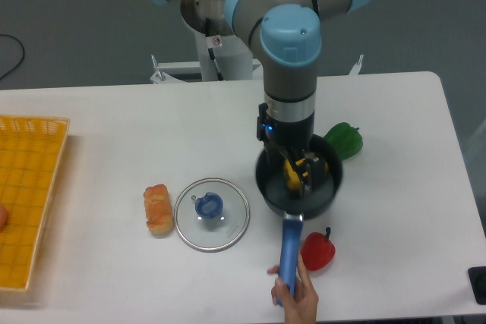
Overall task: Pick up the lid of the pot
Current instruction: 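Lift the gripper up out of the dark saucepan and move toward the glass lid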
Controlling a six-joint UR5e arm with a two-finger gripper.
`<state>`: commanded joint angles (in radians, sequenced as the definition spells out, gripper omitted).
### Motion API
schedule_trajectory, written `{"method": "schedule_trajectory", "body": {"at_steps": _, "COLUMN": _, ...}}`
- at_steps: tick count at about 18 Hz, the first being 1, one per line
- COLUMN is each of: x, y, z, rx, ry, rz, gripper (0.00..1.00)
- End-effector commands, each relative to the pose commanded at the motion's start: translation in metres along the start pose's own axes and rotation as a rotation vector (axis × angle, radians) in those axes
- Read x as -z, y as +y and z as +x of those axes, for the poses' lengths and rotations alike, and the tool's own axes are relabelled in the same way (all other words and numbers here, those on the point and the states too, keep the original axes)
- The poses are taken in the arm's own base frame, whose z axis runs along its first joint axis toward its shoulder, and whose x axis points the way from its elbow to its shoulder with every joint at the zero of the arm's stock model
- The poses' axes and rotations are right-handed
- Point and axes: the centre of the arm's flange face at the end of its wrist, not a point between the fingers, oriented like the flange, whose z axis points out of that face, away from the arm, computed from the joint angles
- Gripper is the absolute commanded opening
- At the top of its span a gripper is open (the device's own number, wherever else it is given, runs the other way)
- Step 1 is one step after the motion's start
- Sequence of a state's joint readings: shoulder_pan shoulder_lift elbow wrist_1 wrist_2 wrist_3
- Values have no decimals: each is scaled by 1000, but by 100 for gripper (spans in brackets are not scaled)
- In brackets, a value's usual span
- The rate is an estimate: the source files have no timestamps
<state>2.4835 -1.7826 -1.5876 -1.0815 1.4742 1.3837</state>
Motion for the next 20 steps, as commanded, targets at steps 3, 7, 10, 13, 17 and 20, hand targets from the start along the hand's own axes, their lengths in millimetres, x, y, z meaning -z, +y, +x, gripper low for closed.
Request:
{"method": "schedule_trajectory", "body": {"at_steps": 3, "x": 4, "y": -13, "z": 10, "rx": 6, "ry": 7, "rz": 6, "gripper": 100}}
{"method": "schedule_trajectory", "body": {"at_steps": 7, "x": 1, "y": -20, "z": 17, "rx": 31, "ry": 40, "rz": 11, "gripper": 100}}
{"method": "schedule_trajectory", "body": {"at_steps": 10, "x": 1, "y": -25, "z": 25, "rx": 40, "ry": 72, "rz": 6, "gripper": 100}}
{"method": "schedule_trajectory", "body": {"at_steps": 13, "x": -7, "y": -33, "z": 38, "rx": 73, "ry": 93, "rz": 16, "gripper": 100}}
{"method": "schedule_trajectory", "body": {"at_steps": 17, "x": -8, "y": -57, "z": 53, "rx": 139, "ry": 104, "rz": 22, "gripper": 100}}
{"method": "schedule_trajectory", "body": {"at_steps": 20, "x": -9, "y": -73, "z": 63, "rx": 192, "ry": 113, "rz": 21, "gripper": 100}}
